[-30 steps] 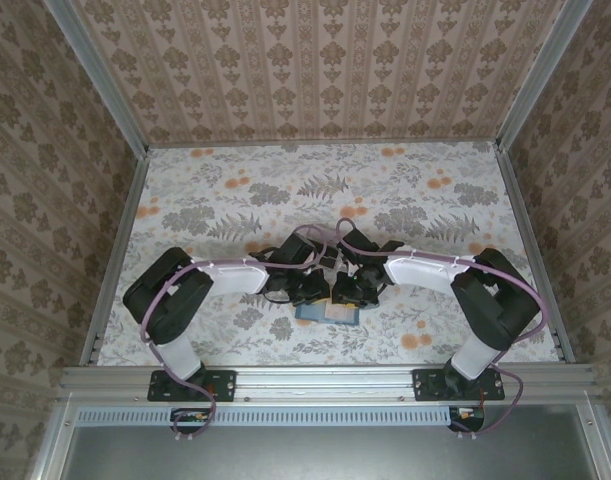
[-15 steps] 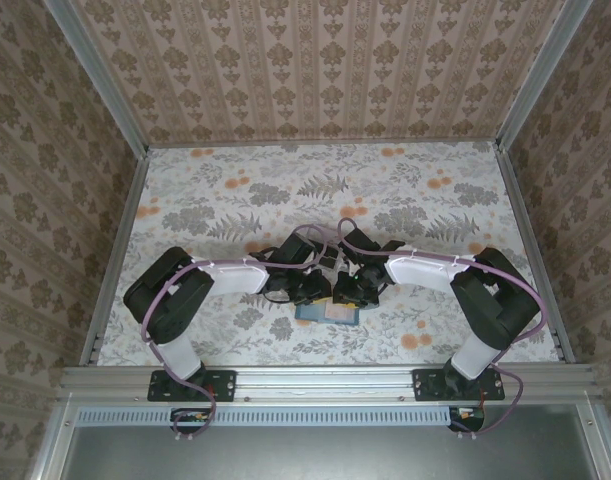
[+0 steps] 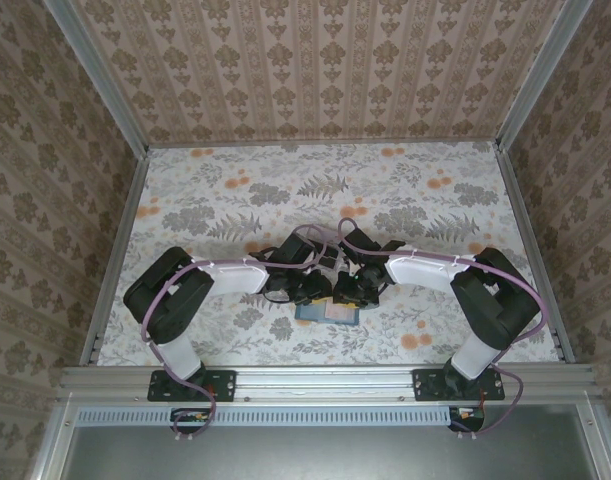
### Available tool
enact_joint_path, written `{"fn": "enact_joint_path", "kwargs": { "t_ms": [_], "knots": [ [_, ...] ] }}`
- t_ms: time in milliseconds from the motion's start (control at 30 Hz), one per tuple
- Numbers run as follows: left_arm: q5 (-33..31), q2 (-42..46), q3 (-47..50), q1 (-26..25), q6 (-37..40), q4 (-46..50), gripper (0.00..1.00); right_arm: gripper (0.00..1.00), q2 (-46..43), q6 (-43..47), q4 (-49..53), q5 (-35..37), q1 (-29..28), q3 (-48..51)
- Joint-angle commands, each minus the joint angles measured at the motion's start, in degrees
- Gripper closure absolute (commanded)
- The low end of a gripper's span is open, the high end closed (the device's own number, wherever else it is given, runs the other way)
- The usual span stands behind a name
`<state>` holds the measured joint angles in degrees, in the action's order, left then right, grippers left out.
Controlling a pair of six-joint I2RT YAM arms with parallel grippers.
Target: Take the credit cards out of the card holder
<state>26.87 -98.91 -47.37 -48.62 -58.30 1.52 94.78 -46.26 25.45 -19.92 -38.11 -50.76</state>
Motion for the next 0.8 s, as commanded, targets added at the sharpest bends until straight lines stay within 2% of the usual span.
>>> {"fn": "enact_joint_path", "kwargs": {
  "t_ms": [0, 267, 400, 700, 767],
  "knots": [
    [2.7, -1.4, 0.6, -0.1, -1.0, -3.6, 0.75, 0.75, 1.4, 0.6, -1.5, 0.8, -0.2, 1.4],
    [4.2, -2.6, 1.1, -0.1, -1.8, -6.2, 0.72, 0.75, 1.2, 0.6, -1.5, 0.4, -0.2, 1.2],
    [5.5, -2.5, 2.3, 0.0, -3.7, -10.8, 0.75, 0.75, 1.6, 0.4, -2.0, 0.3, -0.2, 1.6],
    [7.1, -1.9, 5.6, 0.3, -6.3, -18.3, 0.74, 0.78, 1.8, -0.2, -3.7, -0.8, -0.2, 2.6],
    [6.9, -1.7, 5.9, 0.4, -6.4, -18.2, 0.79, 0.79, 1.2, -0.3, -3.8, -0.7, -0.2, 2.7]
  ]
}}
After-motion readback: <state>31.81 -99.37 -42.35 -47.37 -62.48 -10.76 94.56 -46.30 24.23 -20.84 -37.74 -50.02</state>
